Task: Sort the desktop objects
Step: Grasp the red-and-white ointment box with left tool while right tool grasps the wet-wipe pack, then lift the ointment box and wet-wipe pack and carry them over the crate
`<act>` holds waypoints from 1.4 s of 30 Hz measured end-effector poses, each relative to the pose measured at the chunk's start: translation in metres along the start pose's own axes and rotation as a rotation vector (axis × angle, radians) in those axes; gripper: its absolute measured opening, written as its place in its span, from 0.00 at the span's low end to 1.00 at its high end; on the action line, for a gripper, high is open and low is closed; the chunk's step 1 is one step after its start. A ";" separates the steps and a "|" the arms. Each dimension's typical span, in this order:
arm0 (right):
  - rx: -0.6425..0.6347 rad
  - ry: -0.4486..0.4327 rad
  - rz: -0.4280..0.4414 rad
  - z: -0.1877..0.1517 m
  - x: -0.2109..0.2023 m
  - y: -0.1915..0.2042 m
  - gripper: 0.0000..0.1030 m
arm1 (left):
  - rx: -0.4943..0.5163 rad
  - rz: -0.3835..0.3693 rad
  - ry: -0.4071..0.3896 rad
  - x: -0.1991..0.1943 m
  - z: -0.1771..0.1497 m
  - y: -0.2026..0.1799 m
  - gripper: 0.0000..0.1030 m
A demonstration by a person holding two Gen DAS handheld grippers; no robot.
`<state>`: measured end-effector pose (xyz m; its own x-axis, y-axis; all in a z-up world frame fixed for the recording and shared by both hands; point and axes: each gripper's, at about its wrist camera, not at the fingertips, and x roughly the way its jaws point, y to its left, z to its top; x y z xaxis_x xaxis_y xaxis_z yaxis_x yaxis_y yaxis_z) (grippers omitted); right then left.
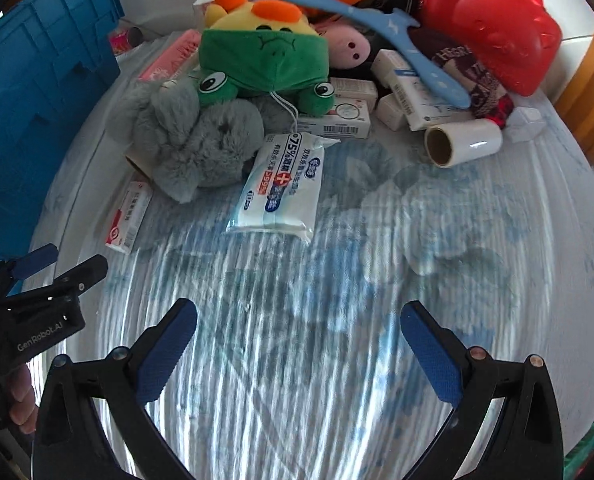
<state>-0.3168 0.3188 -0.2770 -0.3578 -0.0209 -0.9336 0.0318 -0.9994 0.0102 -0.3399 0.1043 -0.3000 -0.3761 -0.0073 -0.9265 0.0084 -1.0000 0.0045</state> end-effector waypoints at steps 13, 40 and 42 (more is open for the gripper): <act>-0.009 0.008 -0.016 0.060 0.060 0.025 1.00 | 0.052 -0.026 0.037 0.057 0.026 -0.010 0.78; 0.021 0.041 0.014 0.033 0.059 0.020 0.56 | 0.111 -0.018 -0.081 0.026 0.014 -0.034 0.26; 0.032 0.035 0.022 0.026 0.049 0.018 0.56 | 0.110 -0.022 -0.089 0.017 0.010 -0.033 0.25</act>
<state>-0.3583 0.2988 -0.3134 -0.3243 -0.0421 -0.9450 0.0095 -0.9991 0.0412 -0.3556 0.1370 -0.3122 -0.4561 0.0191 -0.8897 -0.1003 -0.9945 0.0301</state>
